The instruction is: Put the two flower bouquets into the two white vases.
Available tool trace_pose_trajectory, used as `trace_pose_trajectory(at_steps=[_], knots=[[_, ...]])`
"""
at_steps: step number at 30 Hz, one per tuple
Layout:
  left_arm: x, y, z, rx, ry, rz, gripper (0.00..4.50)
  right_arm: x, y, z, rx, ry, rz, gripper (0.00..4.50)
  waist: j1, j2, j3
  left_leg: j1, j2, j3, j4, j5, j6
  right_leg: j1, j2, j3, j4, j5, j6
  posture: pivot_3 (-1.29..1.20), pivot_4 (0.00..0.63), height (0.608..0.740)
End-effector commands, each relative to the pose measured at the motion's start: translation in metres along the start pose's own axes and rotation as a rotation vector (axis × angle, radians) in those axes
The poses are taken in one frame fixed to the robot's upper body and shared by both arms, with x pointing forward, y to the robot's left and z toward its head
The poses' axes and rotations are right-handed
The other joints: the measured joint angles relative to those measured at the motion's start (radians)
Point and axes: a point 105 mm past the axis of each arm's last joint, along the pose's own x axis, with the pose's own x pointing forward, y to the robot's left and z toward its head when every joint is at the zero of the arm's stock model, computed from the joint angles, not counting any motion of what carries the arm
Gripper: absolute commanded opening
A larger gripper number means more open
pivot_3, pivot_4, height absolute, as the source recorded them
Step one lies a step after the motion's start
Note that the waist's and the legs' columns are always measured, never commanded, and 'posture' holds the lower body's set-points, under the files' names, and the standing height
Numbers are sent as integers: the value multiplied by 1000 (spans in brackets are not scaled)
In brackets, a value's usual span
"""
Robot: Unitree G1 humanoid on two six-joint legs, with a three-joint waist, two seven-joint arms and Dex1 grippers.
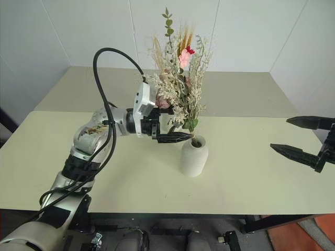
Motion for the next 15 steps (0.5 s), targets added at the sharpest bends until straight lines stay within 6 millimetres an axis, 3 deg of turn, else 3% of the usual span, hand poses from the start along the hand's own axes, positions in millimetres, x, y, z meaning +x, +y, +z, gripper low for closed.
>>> trace_pose_trajectory(at_steps=[1, 7, 15], knots=[[-18, -9, -1, 52, 39, -45, 4457, -3, -3, 8, -38, -1, -9, 4500, -5, 1, 0, 0, 0, 0, 0, 0, 0, 0, 0, 0, 0, 0, 0, 0, 150, 740], [-66, -17, 3, 43, 44, -45, 4457, -5, -4, 4, -33, 14, -20, 4500, -7, 1, 0, 0, 0, 0, 0, 0, 0, 0, 0, 0, 1, -1, -2, 0, 150, 740], [-141, -17, 14, 118, 145, 189, 4457, -13, -7, 4, -27, 11, -17, 4500, -13, 1, 0, 1, 1, 1, 0, 0, 0, 0, 0, 0, 2, -3, -4, 0, 150, 740]])
